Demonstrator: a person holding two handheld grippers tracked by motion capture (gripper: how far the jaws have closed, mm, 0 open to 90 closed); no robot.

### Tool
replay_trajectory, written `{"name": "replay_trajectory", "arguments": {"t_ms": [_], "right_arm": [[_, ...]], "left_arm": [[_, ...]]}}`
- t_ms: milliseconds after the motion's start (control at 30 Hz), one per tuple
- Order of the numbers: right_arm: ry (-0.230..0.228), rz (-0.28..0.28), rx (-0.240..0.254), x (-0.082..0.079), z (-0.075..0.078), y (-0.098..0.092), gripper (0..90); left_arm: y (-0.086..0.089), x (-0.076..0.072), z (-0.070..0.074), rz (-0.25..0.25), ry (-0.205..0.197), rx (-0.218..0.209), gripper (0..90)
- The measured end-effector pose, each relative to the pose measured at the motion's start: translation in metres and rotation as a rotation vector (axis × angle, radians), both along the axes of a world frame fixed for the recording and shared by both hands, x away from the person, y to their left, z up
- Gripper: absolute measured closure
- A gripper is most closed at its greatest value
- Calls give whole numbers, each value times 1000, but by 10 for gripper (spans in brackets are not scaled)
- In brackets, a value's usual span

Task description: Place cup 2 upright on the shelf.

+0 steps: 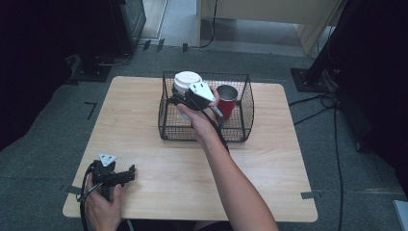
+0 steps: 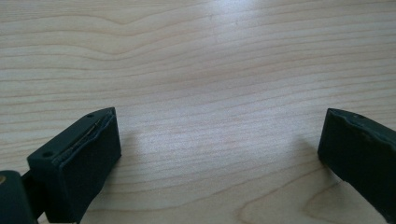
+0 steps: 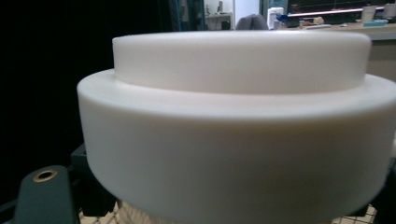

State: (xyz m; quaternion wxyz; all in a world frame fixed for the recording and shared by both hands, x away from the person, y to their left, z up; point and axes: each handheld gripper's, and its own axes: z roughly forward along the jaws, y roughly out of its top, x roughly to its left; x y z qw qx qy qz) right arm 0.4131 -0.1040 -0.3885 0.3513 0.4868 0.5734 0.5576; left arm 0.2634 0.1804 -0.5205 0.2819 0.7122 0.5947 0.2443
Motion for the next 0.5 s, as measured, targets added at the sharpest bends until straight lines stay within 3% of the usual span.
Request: {"name": "replay_trajectory", "arguments": {"t_ms": [167,500], "right_arm": [[24,-15,-21,9,-11,3,157],[31,-18,-43,29,-25,7,157]], "left_arm": [[0,0,0,-3,2,2,0],[0,0,0,-2,2,2,0]]}}
